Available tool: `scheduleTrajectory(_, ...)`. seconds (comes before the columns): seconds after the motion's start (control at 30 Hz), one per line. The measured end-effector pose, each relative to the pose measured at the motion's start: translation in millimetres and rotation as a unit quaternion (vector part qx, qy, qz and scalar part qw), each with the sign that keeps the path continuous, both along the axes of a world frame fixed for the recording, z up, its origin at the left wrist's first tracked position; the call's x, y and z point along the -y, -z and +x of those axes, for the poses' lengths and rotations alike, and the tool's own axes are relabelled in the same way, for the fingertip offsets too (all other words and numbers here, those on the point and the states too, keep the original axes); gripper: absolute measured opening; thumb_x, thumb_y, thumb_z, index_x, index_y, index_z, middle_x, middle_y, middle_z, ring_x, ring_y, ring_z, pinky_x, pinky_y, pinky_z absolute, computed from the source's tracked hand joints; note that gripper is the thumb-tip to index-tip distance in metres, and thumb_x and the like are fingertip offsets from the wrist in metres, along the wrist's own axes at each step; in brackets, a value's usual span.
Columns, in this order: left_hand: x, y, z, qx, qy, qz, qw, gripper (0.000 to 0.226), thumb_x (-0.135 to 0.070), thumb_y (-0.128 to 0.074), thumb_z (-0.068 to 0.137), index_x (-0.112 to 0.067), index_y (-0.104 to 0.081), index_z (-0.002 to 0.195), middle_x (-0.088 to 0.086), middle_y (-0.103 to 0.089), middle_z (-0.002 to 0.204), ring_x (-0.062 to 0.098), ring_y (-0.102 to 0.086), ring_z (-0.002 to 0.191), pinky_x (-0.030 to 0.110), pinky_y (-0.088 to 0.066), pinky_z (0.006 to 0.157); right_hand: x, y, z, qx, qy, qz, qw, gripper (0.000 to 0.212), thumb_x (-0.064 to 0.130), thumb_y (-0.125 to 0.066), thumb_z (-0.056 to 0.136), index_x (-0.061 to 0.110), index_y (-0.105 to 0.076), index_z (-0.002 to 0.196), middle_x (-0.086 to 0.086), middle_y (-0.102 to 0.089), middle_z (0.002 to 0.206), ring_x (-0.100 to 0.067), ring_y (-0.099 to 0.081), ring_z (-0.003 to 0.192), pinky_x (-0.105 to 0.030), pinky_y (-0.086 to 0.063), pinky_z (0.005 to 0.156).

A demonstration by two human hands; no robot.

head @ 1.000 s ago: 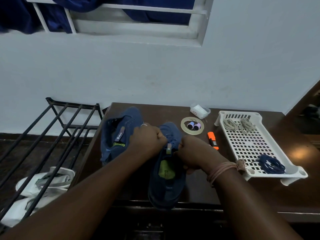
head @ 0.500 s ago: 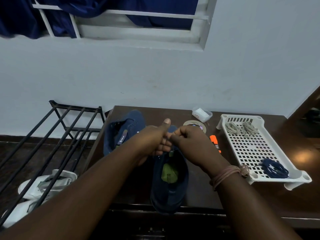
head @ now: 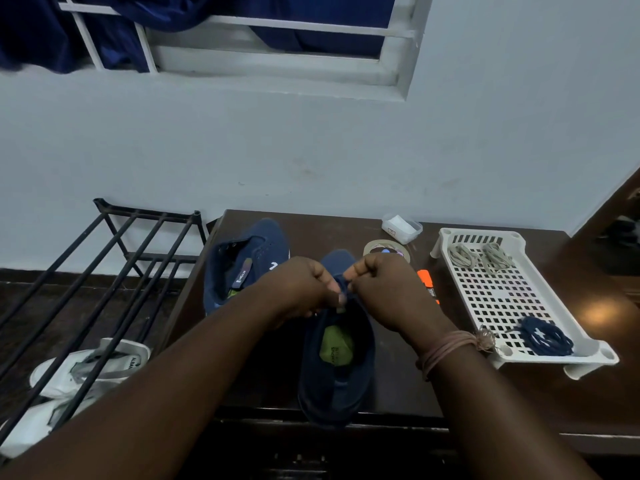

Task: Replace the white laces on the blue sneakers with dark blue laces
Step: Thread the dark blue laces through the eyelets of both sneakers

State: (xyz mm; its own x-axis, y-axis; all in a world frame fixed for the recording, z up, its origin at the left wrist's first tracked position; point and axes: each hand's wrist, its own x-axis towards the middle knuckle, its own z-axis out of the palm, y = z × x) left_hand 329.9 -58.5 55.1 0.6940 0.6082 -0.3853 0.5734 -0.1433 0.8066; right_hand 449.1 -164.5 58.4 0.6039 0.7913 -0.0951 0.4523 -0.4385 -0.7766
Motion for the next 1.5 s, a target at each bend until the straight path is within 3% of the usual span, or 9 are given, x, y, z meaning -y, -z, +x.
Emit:
scheduleTrajectory(0.17,-0.8,-5.7,-1.6,-0.030,0.053,0.133,0.989,0.006,-0.019,-0.081,0.080,-0.016,-0.076,0.081,-0.001,-0.075,0.073,0.010,-0.068,0.065,0.022,-0.054,0.059,2.5,-1.2,5.6,0.024,0.024,0.022,0.999,0.016,0.013,-0.058,0.090,0.013,-0.071,0.080,0.001,-0.071,0.078,-0.006,-0.060,0.066,-0.016,-0.040,0.056)
scheduleTrajectory(0.33,-4.7,-14.3,-4.4,0.025,-0.016,0.067,0.997,0.009,-0.015,-0.070,0.089,-0.007,-0.072,0.087,0.010,-0.076,0.081,0.018,-0.070,0.071,0.032,-0.059,0.070,0.9,-1.8,-0.7,0.002,-0.001,0.035,0.999,0.023,0.026,-0.064,0.091,0.008,-0.069,0.078,-0.007,-0.071,0.074,-0.015,-0.062,0.064,-0.028,-0.049,0.062)
scheduleTrajectory(0.53,2.4,-6.3,-7.1,-0.115,0.095,0.172,0.974,0.033,-0.024,-0.091,0.069,-0.017,-0.066,0.089,0.001,-0.073,0.087,0.019,-0.070,0.081,0.036,-0.059,0.077,2.8,-1.1,2.9,0.027,0.014,0.019,0.999,0.025,0.027,-0.062,0.093,0.009,-0.068,0.077,0.002,-0.065,0.066,-0.007,-0.055,0.059,-0.023,-0.038,0.057)
scheduleTrajectory(0.7,-3.2,-27.8,-9.3,0.087,-0.076,0.007,0.993,0.016,-0.010,-0.080,0.083,-0.006,-0.068,0.094,0.013,-0.075,0.081,0.015,-0.069,0.066,0.025,-0.059,0.063,2.1,-4.6,0.5,-0.002,-0.018,0.039,0.999,0.029,0.031,-0.061,0.094,0.009,-0.068,0.078,-0.006,-0.068,0.070,-0.008,-0.056,0.059,-0.025,-0.043,0.060)
scheduleTrajectory(0.87,-2.8,-21.6,-8.7,0.299,-0.229,-0.238,0.895,0.016,-0.007,-0.075,0.085,-0.001,-0.065,0.096,0.011,-0.073,0.079,0.014,-0.072,0.069,0.020,-0.059,0.063,-3.0,-8.0,-10.9,-0.204,-0.101,0.067,0.971,0.045,0.049,-0.056,0.094,0.007,-0.072,0.092,-0.017,-0.072,0.097,-0.024,-0.062,0.082,-0.038,-0.050,0.081)
scheduleTrajectory(1.0,-7.2,-17.6,-6.3,0.321,-0.290,-0.179,0.884,0.012,-0.006,-0.074,0.088,-0.003,-0.064,0.092,0.010,-0.069,0.081,0.012,-0.070,0.069,0.020,-0.060,0.065,2.5,-12.2,-5.6,-0.228,-0.087,0.055,0.968,0.030,0.028,-0.049,0.103,0.010,-0.065,0.085,-0.012,-0.071,0.088,-0.017,-0.057,0.073,-0.018,-0.047,0.062)
scheduleTrajectory(1.3,-18.4,-12.2,-11.3,0.279,-0.345,-0.123,0.888,0.033,-0.017,-0.073,0.091,0.001,-0.059,0.115,0.019,-0.064,0.102,0.010,-0.069,0.068,0.024,-0.058,0.061,13.2,-13.1,10.4,-0.182,-0.017,-0.001,0.983,0.021,0.004,-0.050,0.098,0.000,-0.071,0.102,-0.006,-0.068,0.074,-0.013,-0.054,0.055,-0.021,-0.043,0.049)
scheduleTrajectory(1.4,-11.6,-9.1,-7.9,0.036,-0.235,0.111,0.965,0.090,-0.047,-0.073,0.087,-0.008,-0.026,0.152,0.020,-0.042,0.147,0.026,-0.056,0.123,0.041,-0.051,0.095,10.3,-13.5,4.9,-0.174,-0.035,0.004,0.984,0.029,-0.006,-0.042,0.097,0.000,-0.068,0.106,-0.009,-0.070,0.079,-0.012,-0.060,0.061,-0.020,-0.049,0.055)
scheduleTrajectory(1.5,0.1,-14.1,-3.5,0.026,-0.009,0.339,0.940,0.065,-0.040,-0.067,0.092,-0.022,-0.042,0.150,0.006,-0.049,0.149,0.020,-0.042,0.138,0.042,-0.037,0.113,7.2,-13.8,1.3,-0.206,-0.037,0.054,0.976,0.010,-0.003,-0.051,0.097,-0.001,-0.059,0.103,-0.021,-0.072,0.084,-0.019,-0.065,0.060,-0.025,-0.051,0.053)
